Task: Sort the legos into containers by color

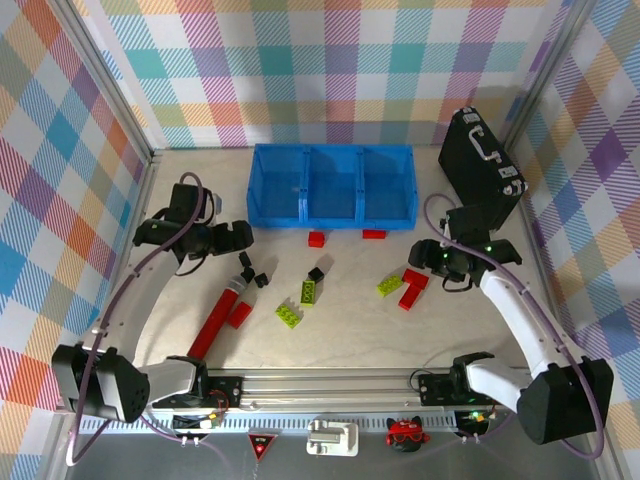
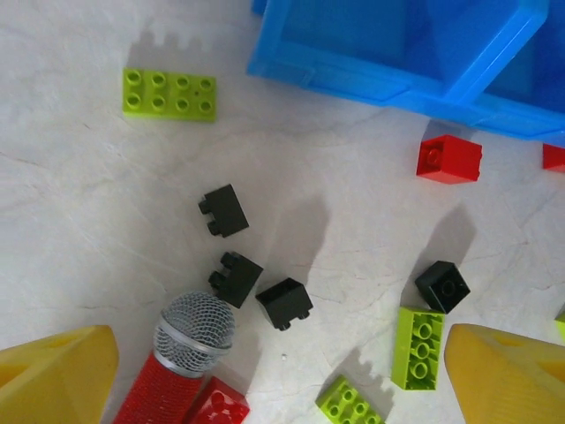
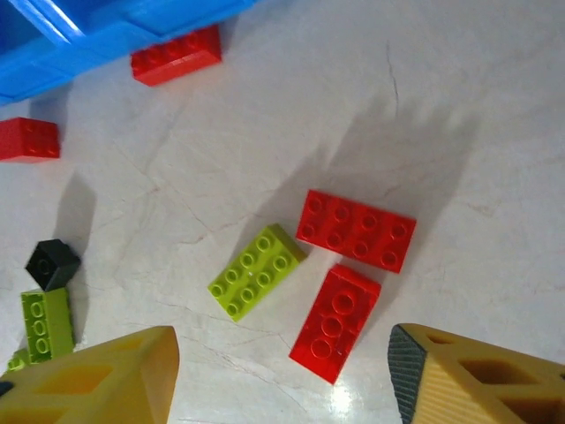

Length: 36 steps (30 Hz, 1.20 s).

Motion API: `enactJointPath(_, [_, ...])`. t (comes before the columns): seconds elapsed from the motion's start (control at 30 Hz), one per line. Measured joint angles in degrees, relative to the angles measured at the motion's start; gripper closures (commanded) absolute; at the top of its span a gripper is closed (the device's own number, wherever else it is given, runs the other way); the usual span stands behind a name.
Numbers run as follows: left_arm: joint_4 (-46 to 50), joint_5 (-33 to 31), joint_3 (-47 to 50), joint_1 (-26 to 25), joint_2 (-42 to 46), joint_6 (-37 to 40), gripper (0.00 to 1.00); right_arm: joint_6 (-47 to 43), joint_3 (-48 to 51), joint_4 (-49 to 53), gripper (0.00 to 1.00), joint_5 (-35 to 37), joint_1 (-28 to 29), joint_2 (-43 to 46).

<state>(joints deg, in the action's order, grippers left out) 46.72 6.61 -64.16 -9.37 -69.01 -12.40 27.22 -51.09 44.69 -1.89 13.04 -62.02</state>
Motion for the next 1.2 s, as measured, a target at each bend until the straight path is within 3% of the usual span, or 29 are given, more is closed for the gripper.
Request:
enactJointPath(0.1, [-1.99,-0.26,0.28,0.00,0.39,2.80,0.04,5.03,1.07,1.44,0.40,3.65,2.80,0.68])
enactJointPath(0.17, [-3.30,-0.28,0.28,0.00,-0.70,4.39,0.04,8.33,1.22,2.36,0.51,5.97,4.26,0.02])
enactJointPath(0.47, [-7.65,-2.43,2.97,0.02,-5.73,8.17,0.04,20.06,5.46,1.44,0.49,11.54,10.64,-4.72])
enactJointPath(0.67, [-7.08,-5.07,3.21,0.02,-10.38,8.98,0.05,24.63,5.46,1.03,0.53,15.17,13.79,-10.16])
enactJointPath(0.87, [-6.21,-9.18,3.13,0.20,-12.24,8.76,0.04,27.76,5.44,0.74,0.53,17.57,15.87,-13.92])
enactJointPath(1.2, [-6.36,-9.86,2.86,0.57,-12.13,8.59,0.04,29.00,5.44,-3.32,0.52,16.20,16.31,-17.27])
